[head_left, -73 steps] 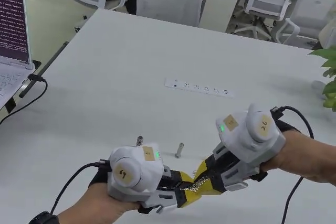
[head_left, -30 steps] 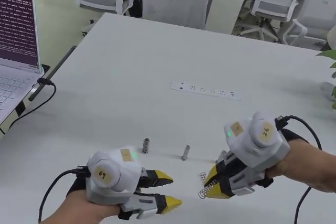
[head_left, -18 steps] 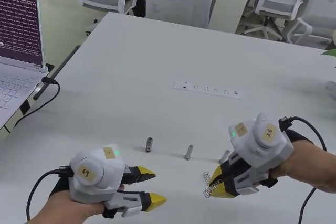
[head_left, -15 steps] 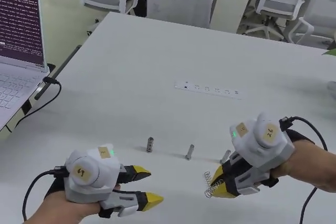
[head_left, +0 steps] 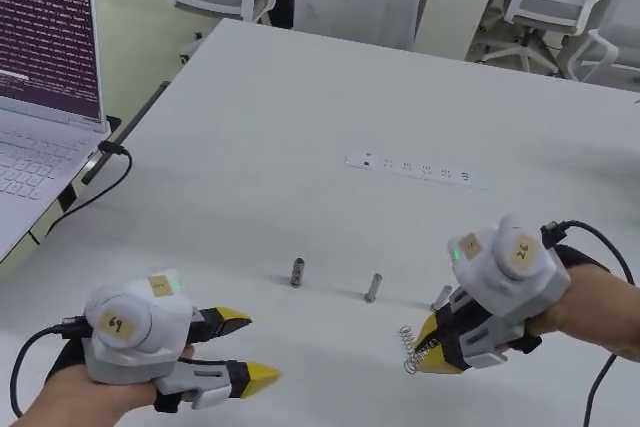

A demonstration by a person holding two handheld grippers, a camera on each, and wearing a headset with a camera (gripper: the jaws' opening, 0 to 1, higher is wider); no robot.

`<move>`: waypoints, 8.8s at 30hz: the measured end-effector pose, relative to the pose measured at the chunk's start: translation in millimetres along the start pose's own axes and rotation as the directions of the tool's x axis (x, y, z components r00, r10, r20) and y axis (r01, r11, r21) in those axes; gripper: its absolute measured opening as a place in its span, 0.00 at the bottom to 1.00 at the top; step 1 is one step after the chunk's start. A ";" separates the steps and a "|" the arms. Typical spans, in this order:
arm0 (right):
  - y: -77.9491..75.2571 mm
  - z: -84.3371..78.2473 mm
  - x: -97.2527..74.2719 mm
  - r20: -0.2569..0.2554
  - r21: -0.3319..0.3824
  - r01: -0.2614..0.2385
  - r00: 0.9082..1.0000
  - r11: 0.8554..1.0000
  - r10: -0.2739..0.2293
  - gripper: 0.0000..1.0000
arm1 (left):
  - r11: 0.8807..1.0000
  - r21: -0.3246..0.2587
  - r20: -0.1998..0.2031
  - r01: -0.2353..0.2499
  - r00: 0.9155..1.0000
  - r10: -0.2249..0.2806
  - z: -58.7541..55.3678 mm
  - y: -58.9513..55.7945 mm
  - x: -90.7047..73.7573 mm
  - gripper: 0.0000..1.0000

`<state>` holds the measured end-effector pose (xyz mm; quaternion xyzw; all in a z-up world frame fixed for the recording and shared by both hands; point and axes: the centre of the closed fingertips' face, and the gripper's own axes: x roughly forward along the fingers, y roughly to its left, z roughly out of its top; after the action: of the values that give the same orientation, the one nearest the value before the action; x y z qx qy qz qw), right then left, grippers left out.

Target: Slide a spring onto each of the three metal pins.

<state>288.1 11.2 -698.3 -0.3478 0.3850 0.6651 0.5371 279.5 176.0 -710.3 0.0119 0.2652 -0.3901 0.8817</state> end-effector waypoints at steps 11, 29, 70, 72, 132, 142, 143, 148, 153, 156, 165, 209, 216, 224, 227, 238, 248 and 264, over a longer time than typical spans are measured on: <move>-18.1 3.9 7.0 -0.004 0.004 0.010 1.000 1.000 -0.010 0.08 | 0.996 -0.046 -0.007 -0.071 0.997 0.071 -13.8 16.6 -21.5 0.45; -80.3 -7.1 -2.0 -0.053 0.073 0.128 0.991 0.989 -0.124 0.08 | 0.991 -0.078 0.001 -0.106 0.994 0.106 -18.1 24.5 -31.8 0.45; -147.3 5.0 19.6 -0.094 0.044 0.128 0.988 0.991 -0.123 0.09 | 0.973 -0.142 0.009 -0.181 0.983 0.184 -28.3 37.3 -57.9 0.48; -146.7 5.8 20.8 -0.097 0.040 0.125 0.988 0.991 -0.120 0.09 | 0.972 -0.143 0.009 -0.184 0.982 0.187 -28.8 38.5 -58.9 0.48; -152.9 -4.3 66.8 -0.247 -0.080 0.077 0.964 0.994 -0.095 0.09 | 0.973 -0.141 0.006 -0.184 0.982 0.187 -24.9 45.2 -55.7 0.47; -154.0 -10.8 75.4 -0.264 -0.070 0.077 0.960 0.995 -0.093 0.09 | 0.972 -0.144 0.003 -0.185 0.982 0.188 -25.5 45.5 -56.3 0.47; -153.7 -11.0 76.2 -0.264 -0.066 0.077 0.960 0.995 -0.092 0.09 | 0.972 -0.141 0.001 -0.186 0.982 0.188 -25.3 45.4 -56.3 0.47; -153.8 -12.7 77.0 -0.266 -0.067 0.078 0.959 0.995 -0.093 0.09 | 0.972 -0.141 0.005 -0.186 0.982 0.189 -23.7 46.6 -55.4 0.47; -153.9 -14.3 76.0 -0.266 -0.065 0.080 0.959 0.995 -0.095 0.09 | 0.973 -0.141 0.006 -0.182 0.983 0.185 -22.5 44.3 -54.4 0.47; -153.5 -14.6 75.1 -0.261 -0.055 0.081 0.961 0.995 -0.093 0.10 | 0.974 -0.139 0.003 -0.180 0.983 0.182 -22.5 43.5 -54.0 0.47; -153.7 -11.1 69.0 -0.254 -0.061 0.091 0.962 0.994 -0.104 0.15 | 0.974 -0.135 0.006 -0.181 0.983 0.183 -20.7 45.4 -55.3 0.47; -146.8 2.4 -3.4 0.054 0.237 0.241 0.964 0.941 -0.261 0.30 | 0.986 -0.084 0.020 -0.146 0.989 0.148 1.5 35.8 -44.8 0.47; -147.7 2.8 -8.9 0.097 0.289 0.253 0.952 0.923 -0.291 0.30 | 0.987 -0.079 0.018 -0.142 0.989 0.143 3.1 34.7 -43.8 0.47; -142.2 0.5 -12.8 0.179 0.384 0.250 0.924 0.889 -0.337 0.31 | 0.988 -0.071 0.021 -0.140 0.990 0.141 7.4 34.2 -40.9 0.47; -136.2 -2.7 -13.6 0.206 0.417 0.243 0.913 0.876 -0.351 0.32 | 0.988 -0.069 0.019 -0.138 0.990 0.140 7.5 34.7 -40.0 0.47; -111.9 -25.0 -21.6 0.256 0.532 0.241 0.868 0.812 -0.425 0.38 | 0.987 -0.071 0.031 -0.146 0.988 0.149 12.6 39.2 -40.5 0.49; -90.8 -44.9 -33.3 0.282 0.616 0.231 0.828 0.753 -0.485 0.44 | 0.987 -0.068 0.039 -0.145 0.988 0.148 17.6 39.7 -39.3 0.50; -57.9 -65.4 -37.3 0.295 0.694 0.211 0.789 0.689 -0.539 0.50 | 0.985 -0.075 0.027 -0.159 0.987 0.161 14.5 42.5 -41.3 0.55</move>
<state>355.0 -56.0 -703.9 -0.0468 0.3564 0.4325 0.8269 292.7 230.3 -686.0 -0.0052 0.2630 -0.3084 0.9142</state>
